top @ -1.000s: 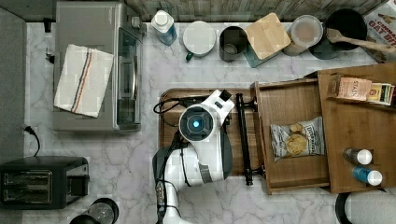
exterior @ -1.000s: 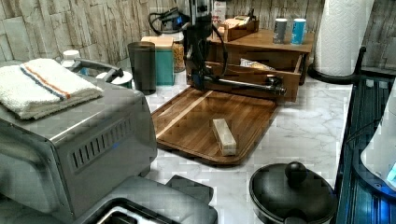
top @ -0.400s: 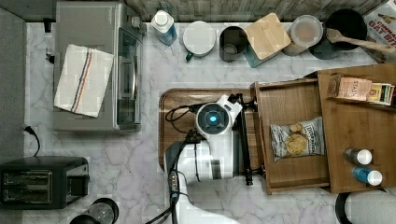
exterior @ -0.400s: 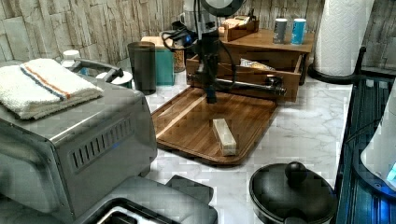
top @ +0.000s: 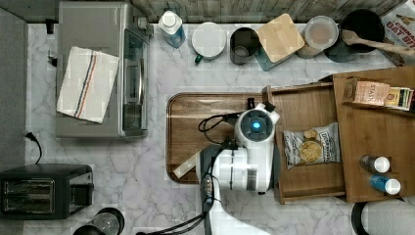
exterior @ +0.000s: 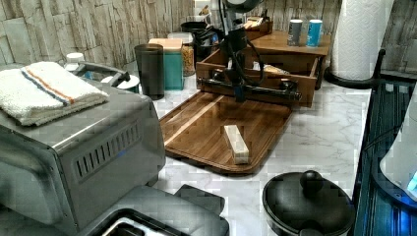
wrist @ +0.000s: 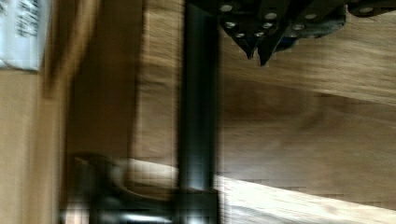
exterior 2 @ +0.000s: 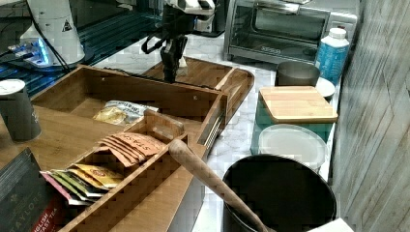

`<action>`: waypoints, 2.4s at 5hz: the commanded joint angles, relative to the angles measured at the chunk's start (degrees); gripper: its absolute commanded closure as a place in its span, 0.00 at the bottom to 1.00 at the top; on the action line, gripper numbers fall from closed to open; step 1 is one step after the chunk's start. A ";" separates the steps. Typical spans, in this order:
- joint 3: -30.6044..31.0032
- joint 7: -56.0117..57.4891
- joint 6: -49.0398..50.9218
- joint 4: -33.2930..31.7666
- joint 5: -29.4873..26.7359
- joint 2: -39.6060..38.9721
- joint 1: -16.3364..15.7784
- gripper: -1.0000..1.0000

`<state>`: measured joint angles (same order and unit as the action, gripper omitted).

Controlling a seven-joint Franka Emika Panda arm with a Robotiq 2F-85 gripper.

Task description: Close the drawer.

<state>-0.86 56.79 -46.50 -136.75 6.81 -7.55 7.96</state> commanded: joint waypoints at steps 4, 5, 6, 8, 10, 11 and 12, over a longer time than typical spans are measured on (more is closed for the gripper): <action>-8.50 26.65 -0.06 13.53 -8.55 -5.22 12.12 1.00; -9.71 30.66 0.86 18.54 -8.88 -8.06 14.38 1.00; -9.91 33.19 -1.35 21.84 -10.85 -10.90 16.72 1.00; -16.63 20.60 -8.75 16.78 3.10 -5.02 14.05 1.00; -17.54 15.22 -8.31 14.92 5.78 -3.72 13.09 1.00; -15.62 23.92 -5.54 15.06 -3.70 -3.42 14.93 1.00; -15.87 23.98 -5.56 15.06 -3.79 -3.44 14.68 1.00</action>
<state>-12.28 79.06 -51.25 -126.45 5.53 -15.53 16.95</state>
